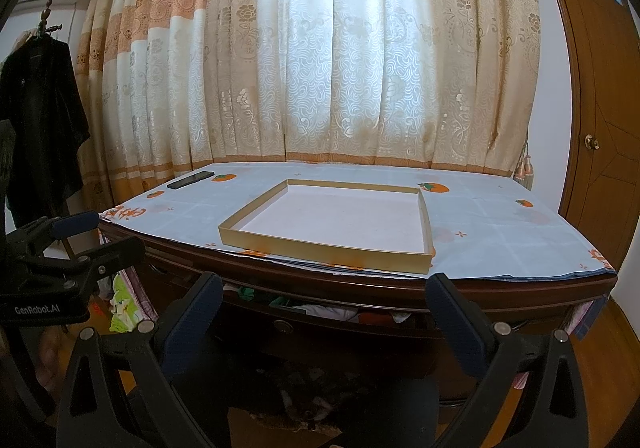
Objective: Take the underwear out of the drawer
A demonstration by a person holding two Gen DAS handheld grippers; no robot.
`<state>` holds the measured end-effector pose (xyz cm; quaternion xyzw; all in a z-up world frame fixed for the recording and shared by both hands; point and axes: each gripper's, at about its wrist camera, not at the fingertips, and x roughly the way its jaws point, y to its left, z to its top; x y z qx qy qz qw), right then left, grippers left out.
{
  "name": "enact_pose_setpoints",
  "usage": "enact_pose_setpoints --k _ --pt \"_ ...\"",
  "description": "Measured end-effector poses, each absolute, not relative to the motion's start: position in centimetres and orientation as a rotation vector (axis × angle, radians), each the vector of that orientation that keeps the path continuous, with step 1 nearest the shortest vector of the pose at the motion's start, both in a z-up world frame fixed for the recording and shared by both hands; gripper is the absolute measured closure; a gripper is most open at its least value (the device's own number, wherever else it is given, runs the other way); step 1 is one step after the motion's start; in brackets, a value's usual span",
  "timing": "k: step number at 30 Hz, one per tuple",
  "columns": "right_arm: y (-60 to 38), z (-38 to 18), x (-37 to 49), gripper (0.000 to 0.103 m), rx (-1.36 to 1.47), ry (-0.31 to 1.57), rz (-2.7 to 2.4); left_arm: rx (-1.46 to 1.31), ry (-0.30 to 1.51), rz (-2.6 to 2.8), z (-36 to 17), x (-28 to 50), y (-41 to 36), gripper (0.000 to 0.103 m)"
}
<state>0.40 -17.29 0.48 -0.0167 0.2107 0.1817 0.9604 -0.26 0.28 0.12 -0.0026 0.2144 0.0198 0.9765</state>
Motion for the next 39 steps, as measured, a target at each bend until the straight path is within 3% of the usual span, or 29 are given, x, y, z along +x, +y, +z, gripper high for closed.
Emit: enact_pose_setpoints --k 20,39 --pt "-17.7 -0.7 1.8 0.001 -0.043 0.394 0.375 -0.011 0.475 0.043 -1.7 1.6 0.4 0.000" --pt "-17.7 -7.0 9.1 0.001 -0.041 0.278 0.432 0.014 0.525 0.047 -5.0 6.8 -0.2 0.000"
